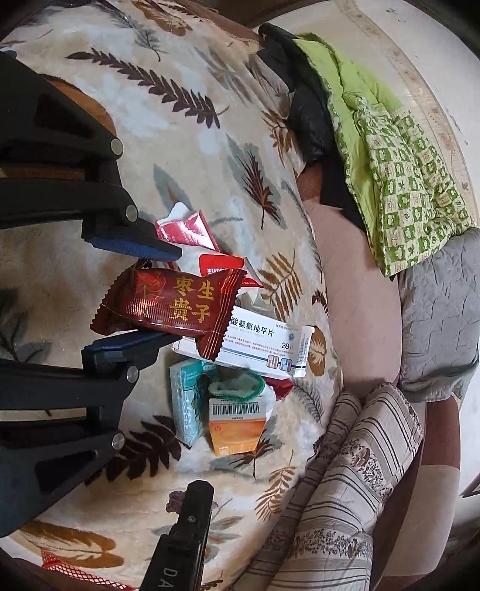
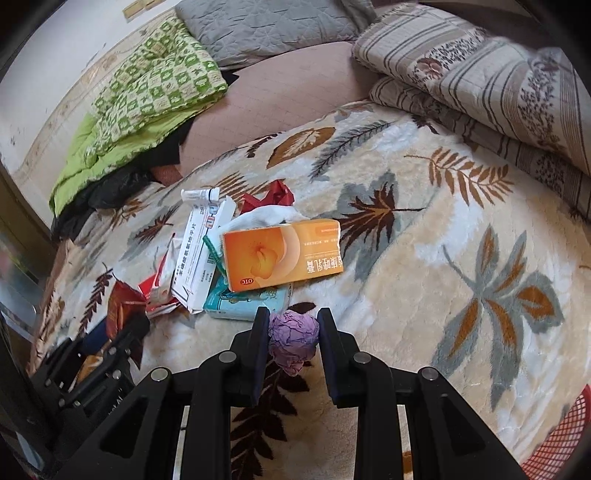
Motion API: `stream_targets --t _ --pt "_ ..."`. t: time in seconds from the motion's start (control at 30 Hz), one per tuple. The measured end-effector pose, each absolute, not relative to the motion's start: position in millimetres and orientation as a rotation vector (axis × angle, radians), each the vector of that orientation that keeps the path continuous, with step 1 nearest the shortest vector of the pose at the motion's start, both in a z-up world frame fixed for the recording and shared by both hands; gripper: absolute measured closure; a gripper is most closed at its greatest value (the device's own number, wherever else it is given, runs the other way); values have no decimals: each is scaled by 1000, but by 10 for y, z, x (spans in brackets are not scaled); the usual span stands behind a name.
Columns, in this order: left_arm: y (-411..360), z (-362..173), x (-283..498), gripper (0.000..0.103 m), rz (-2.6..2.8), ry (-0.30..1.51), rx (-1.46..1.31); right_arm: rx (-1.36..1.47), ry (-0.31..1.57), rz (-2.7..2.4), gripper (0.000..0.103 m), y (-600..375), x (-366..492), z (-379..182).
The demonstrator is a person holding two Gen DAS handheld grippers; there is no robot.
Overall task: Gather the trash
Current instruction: 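Lift the red wrapper and purple paper and carry them toward the basket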
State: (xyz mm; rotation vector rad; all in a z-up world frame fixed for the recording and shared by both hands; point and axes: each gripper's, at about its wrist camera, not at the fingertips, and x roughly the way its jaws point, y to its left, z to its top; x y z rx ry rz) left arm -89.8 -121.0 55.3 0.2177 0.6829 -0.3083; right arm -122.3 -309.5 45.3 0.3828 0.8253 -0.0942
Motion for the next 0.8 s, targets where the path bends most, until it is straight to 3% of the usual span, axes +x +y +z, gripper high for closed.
stream_targets --t 0.8 --pt "-1244 533 -912 68 -315 681 230 372 839 -110 75 -3084 -1215 419"
